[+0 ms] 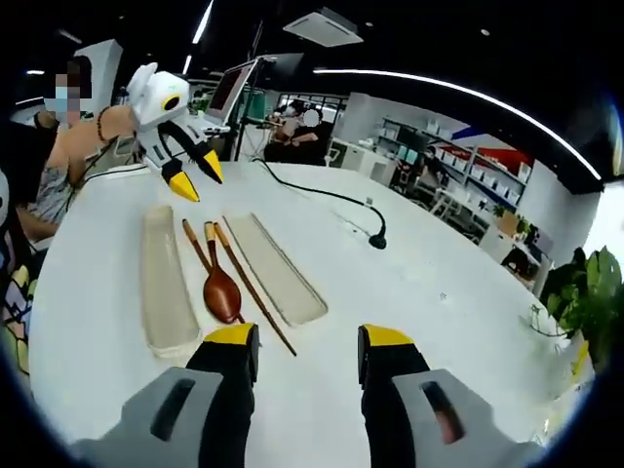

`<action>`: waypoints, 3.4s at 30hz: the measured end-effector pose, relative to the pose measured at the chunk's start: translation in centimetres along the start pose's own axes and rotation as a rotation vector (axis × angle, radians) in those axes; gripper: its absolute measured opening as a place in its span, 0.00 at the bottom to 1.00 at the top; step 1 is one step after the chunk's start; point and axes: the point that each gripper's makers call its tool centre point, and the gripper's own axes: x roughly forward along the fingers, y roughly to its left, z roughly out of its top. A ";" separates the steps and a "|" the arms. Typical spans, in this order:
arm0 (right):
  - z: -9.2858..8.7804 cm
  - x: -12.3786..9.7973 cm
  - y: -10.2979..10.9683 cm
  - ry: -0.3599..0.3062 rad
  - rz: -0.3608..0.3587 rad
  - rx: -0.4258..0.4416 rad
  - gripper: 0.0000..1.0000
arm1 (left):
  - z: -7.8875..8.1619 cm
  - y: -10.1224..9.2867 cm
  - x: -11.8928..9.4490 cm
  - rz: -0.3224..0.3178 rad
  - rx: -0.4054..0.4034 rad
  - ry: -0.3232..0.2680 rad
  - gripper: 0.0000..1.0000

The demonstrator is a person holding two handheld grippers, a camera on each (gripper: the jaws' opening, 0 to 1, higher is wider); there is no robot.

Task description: Arrange the utensils inside the cutlery case until each visible utensil rests in its matching compartment.

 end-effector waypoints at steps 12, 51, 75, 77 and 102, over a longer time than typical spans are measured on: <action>-1.0 2.3 1.1 0.122 0.068 -0.077 0.32 | -0.8 0.2 2.3 -0.064 0.064 0.091 0.25; -4.0 4.8 2.8 0.524 0.383 -0.201 0.10 | -0.8 -1.4 5.0 -0.321 0.229 0.350 0.16; -4.4 5.2 4.1 0.685 0.517 -0.330 0.03 | -2.4 -2.6 5.5 -0.384 0.201 0.417 0.09; -4.5 5.1 4.1 0.678 0.529 -0.348 0.04 | -2.4 -2.5 5.5 -0.383 0.180 0.431 0.07; -4.5 5.2 4.1 0.596 0.425 -0.369 0.00 | -2.6 -2.5 5.6 -0.337 0.244 0.508 0.06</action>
